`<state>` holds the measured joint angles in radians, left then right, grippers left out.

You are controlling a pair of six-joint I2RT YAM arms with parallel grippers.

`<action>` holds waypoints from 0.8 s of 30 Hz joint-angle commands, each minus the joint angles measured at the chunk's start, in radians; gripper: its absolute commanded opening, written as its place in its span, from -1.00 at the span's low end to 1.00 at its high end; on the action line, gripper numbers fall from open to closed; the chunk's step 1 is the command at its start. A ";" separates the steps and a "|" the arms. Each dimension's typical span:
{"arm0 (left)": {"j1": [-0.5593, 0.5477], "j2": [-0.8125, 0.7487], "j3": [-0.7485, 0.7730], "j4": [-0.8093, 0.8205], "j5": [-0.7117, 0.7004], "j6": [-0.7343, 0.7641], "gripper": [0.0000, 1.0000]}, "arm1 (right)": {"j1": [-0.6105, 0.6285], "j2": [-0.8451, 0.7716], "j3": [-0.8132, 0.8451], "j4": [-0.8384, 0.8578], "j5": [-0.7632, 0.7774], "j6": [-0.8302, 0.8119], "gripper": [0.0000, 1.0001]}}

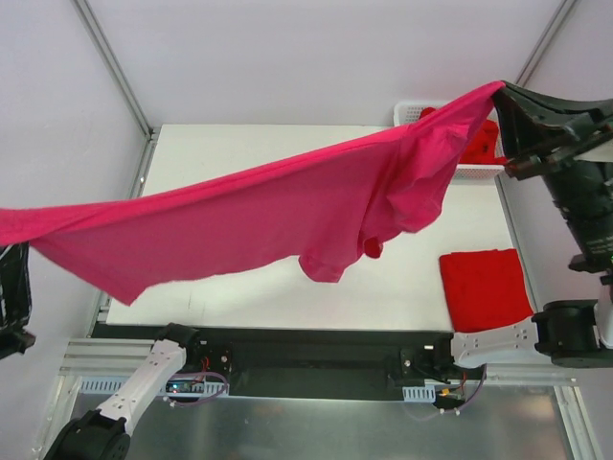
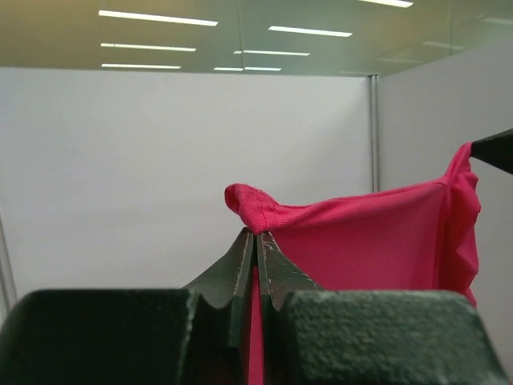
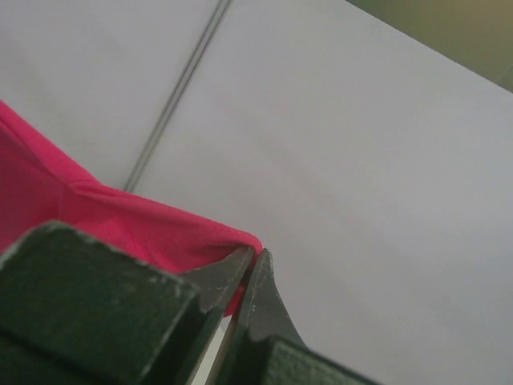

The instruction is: Fold and stack the t-shirts

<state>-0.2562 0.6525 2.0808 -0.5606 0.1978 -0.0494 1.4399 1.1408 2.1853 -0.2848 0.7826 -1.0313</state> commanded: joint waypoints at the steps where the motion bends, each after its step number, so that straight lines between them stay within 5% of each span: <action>1: -0.005 -0.013 0.009 0.050 0.055 -0.047 -1.00 | 0.005 -0.038 0.013 -0.148 -0.078 0.224 -0.98; 8: -0.005 -0.004 -0.054 0.027 0.195 -0.162 -1.00 | 0.022 -0.044 -0.049 -0.349 -0.203 0.497 -0.98; 17: -0.008 0.021 0.047 0.019 0.411 -0.302 -1.00 | 0.025 -0.006 0.163 -0.655 -0.601 0.821 -0.98; 24: -0.040 0.038 0.130 0.037 0.523 -0.391 -1.00 | 0.025 -0.111 0.062 -0.558 -0.940 1.007 -0.98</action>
<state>-0.2768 0.6643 2.1754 -0.5930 0.6060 -0.3458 1.4586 1.0924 2.2639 -0.9211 0.0837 -0.1776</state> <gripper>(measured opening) 0.006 0.021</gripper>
